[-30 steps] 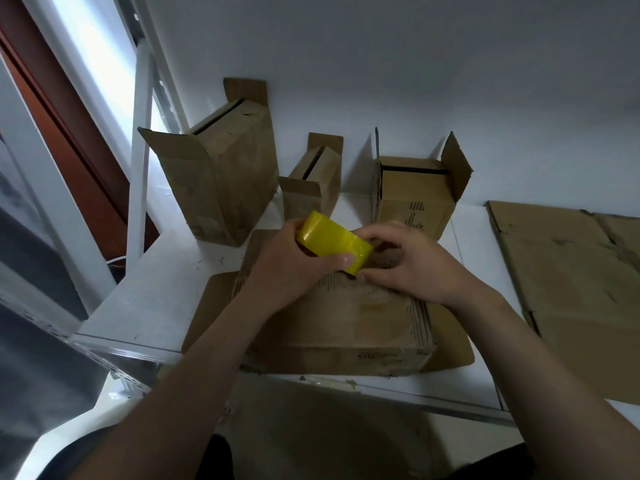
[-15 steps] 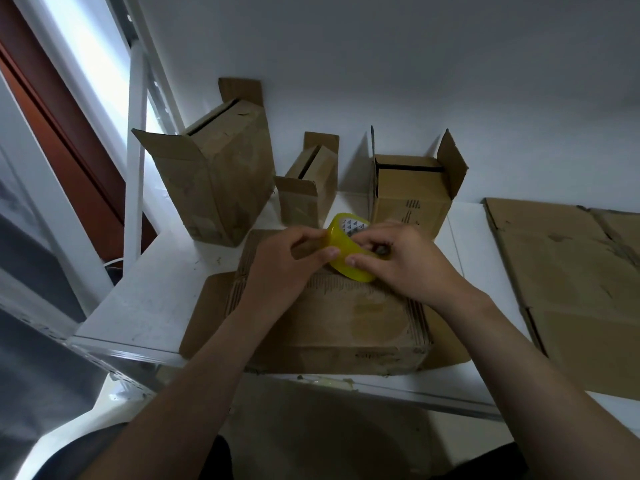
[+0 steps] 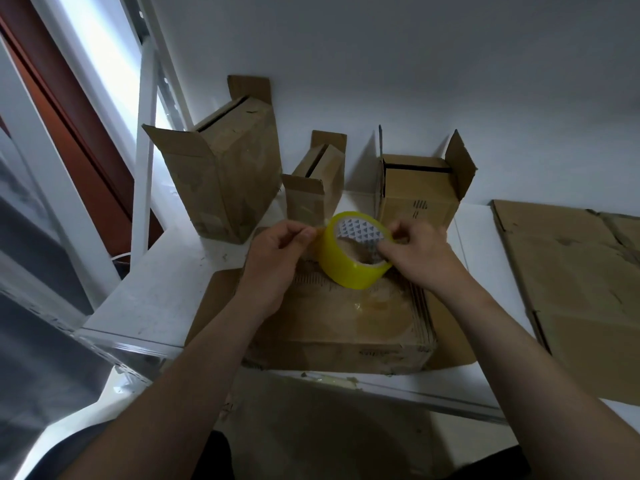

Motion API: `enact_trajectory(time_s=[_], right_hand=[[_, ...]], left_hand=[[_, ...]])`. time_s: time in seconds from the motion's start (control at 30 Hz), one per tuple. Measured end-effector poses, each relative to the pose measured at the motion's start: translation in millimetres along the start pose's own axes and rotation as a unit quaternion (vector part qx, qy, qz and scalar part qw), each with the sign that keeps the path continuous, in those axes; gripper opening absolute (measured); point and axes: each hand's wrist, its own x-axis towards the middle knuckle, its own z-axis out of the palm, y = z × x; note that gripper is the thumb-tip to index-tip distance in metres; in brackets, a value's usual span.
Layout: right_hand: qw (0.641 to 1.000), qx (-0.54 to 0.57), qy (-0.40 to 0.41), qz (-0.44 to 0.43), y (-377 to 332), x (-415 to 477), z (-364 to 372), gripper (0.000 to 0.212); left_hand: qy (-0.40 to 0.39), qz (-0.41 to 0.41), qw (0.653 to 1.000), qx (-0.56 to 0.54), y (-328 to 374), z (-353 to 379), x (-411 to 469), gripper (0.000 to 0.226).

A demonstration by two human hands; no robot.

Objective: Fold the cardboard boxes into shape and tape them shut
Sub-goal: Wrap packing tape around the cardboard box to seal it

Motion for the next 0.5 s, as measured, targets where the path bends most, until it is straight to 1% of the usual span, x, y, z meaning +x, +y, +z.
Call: enact_trajectory(time_s=[0.07,0.13,0.2,0.27,0.37,0.43,0.5], right_hand=[[0.995,0.089,0.008,-0.037,-5,-1,2,0.012],[0.985,0.145,0.021,-0.089,-12,-4,3,0.014],[0.971,0.187,0.024,-0.147,-16,-4,3,0.027],[0.964,0.186,0.011,-0.191,-16,-3,4,0.040],[0.962,0.169,-0.015,-0.214,-8,-5,9,0.056],[0.963,0.132,-0.018,-0.235,-3,-9,13,0.066],[0.961,0.093,-0.017,-0.260,1,-12,16,0.069]], left_hand=[[0.010,-0.013,1.000,-0.025,0,0,-2,0.017],[0.028,-0.026,0.999,-0.033,-1,0,-3,0.019],[0.029,-0.025,0.999,-0.019,-3,-1,-3,0.020],[0.025,-0.008,1.000,0.001,-5,-3,-3,0.020],[0.034,0.006,0.999,-0.014,-6,-7,-4,0.019],[0.008,0.008,1.000,0.003,-5,-9,-3,0.020],[-0.030,-0.021,0.999,-0.028,-3,-10,-3,0.023]])
